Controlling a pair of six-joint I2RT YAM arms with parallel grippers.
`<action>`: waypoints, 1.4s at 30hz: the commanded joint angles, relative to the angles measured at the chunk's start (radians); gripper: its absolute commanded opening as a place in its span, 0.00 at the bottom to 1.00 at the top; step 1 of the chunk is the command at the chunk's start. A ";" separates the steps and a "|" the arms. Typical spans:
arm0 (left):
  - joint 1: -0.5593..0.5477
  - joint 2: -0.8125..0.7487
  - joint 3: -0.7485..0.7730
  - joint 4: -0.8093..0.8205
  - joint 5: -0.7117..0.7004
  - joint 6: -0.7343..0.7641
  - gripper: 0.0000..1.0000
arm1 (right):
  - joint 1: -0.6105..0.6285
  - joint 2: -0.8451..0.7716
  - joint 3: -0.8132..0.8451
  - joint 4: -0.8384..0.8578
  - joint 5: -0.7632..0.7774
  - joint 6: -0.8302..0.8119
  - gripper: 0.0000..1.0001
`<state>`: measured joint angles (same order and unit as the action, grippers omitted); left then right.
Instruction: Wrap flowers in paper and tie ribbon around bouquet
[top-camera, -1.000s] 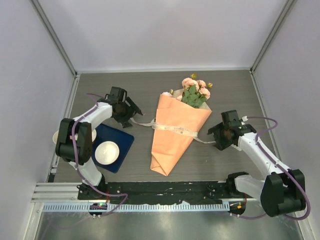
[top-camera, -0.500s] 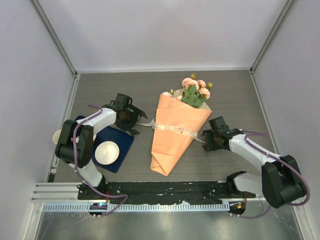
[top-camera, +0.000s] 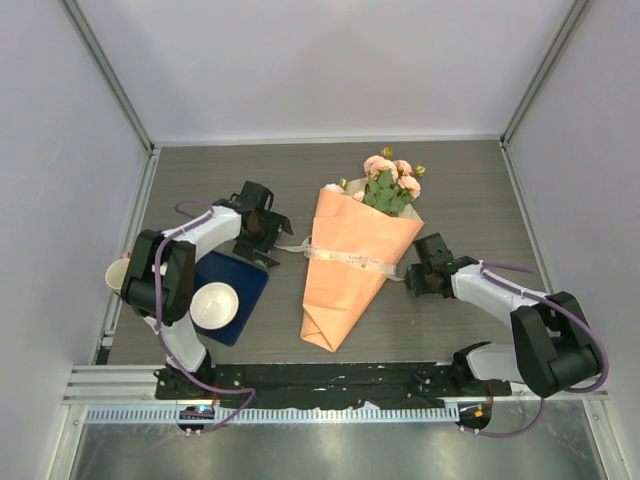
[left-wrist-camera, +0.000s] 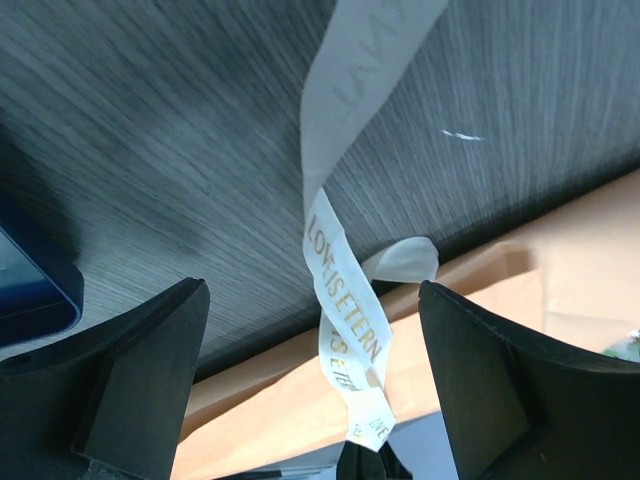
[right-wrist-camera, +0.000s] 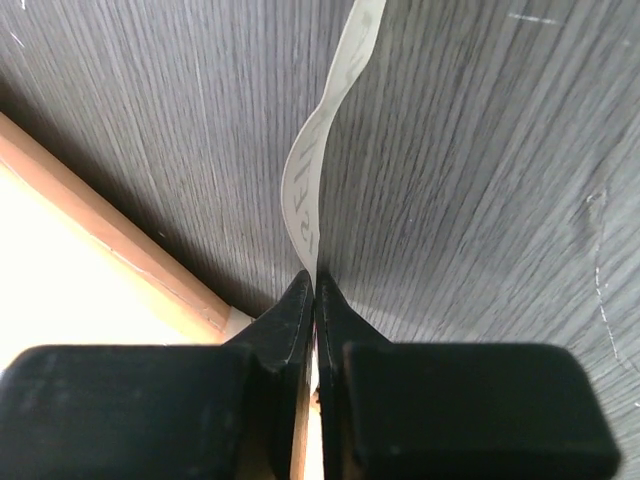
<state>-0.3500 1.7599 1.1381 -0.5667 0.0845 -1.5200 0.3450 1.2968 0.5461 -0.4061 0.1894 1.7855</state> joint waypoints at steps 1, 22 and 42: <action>-0.040 0.026 0.051 -0.084 -0.075 -0.106 0.89 | 0.003 0.016 -0.012 -0.008 0.076 -0.009 0.08; -0.122 0.161 0.205 -0.071 -0.486 0.275 0.00 | 0.106 0.064 0.223 -0.282 0.534 -0.483 0.01; 0.293 0.012 0.276 -0.392 -0.602 0.403 0.00 | -0.357 0.331 0.402 -0.520 0.613 -0.495 0.01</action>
<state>-0.1993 1.8217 1.3964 -0.9535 -0.5587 -1.1641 0.2356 1.7679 1.0702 -1.1427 0.9516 1.4658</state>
